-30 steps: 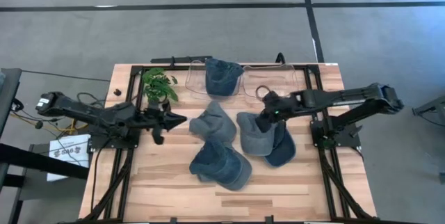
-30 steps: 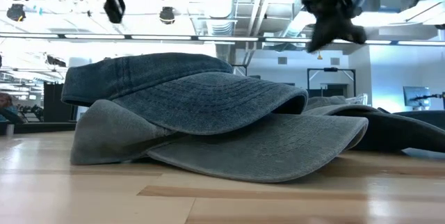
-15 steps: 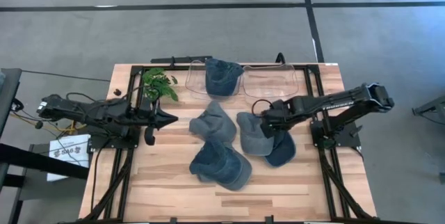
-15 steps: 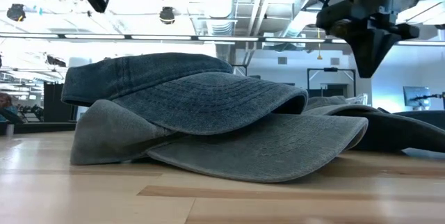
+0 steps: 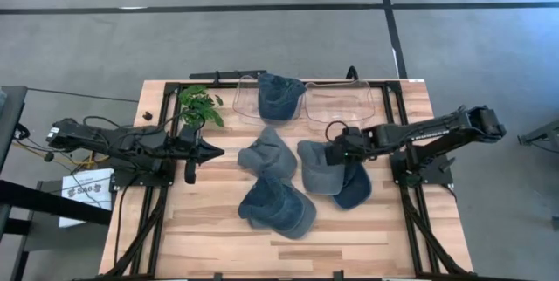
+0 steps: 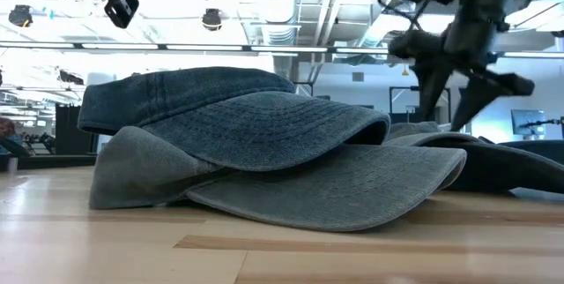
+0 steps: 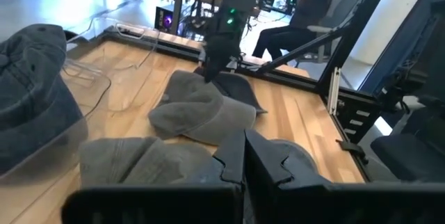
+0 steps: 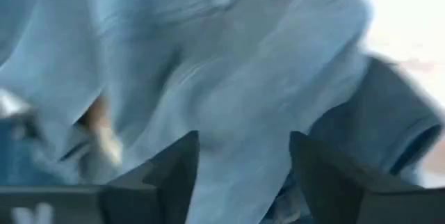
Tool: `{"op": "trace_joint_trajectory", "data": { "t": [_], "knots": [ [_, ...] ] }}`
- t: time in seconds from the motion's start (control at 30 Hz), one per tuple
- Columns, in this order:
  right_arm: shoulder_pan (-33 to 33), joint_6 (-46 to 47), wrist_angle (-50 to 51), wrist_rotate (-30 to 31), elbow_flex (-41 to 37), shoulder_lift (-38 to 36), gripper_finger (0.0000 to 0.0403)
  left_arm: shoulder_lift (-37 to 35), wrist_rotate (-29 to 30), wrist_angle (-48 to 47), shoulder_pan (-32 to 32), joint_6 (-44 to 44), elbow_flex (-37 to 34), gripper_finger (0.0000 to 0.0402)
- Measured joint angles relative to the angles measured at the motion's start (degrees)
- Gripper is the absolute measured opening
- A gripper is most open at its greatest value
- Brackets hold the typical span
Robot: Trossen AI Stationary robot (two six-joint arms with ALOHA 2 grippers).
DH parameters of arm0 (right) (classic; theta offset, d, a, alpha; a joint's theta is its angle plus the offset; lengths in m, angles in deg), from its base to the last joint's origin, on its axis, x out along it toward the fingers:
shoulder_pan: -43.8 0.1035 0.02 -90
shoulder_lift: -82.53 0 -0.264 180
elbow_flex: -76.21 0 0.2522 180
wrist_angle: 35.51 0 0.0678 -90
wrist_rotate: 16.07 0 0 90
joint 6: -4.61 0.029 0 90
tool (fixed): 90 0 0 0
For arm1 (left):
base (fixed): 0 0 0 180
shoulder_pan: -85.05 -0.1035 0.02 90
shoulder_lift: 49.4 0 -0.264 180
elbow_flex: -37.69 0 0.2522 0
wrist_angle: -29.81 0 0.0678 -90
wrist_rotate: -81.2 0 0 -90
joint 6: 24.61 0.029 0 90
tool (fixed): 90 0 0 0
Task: Pick & Place hat
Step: Put the top right gray cap into the right transparent bin
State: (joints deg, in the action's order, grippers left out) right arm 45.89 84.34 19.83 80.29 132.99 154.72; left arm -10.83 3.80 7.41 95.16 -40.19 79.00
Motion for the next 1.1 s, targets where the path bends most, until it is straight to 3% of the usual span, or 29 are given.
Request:
{"op": "trace_joint_trajectory", "data": {
  "t": [0.23, 0.47, 0.6, 0.9, 1.1],
  "knots": [
    [-7.73, -0.27, -5.93, -0.69, -5.16, 0.22, 0.0283, 0.00, 0.11, 0.01, 0.00, -0.22, 0.00, 0.0000],
    [-10.87, -1.58, -16.77, -5.65, -10.23, 0.21, 0.0297, 0.00, 0.17, 0.01, 0.00, -1.76, 0.00, 0.0000],
    [-10.50, -1.69, -16.84, -5.85, -11.20, 0.21, 0.0246, 0.00, 0.64, 0.01, 0.00, -1.77, 0.00, 0.0000],
    [-8.98, -3.70, -20.64, -6.28, -11.45, 0.04, 0.0026, 0.00, 3.20, 0.10, -0.02, -1.38, 0.00, 0.0000],
    [-6.63, -4.77, -23.99, -4.43, -9.16, -3.33, 0.0012, 0.02, 2.90, 0.40, 0.00, -2.16, 0.00, 0.0000]
  ]
}}
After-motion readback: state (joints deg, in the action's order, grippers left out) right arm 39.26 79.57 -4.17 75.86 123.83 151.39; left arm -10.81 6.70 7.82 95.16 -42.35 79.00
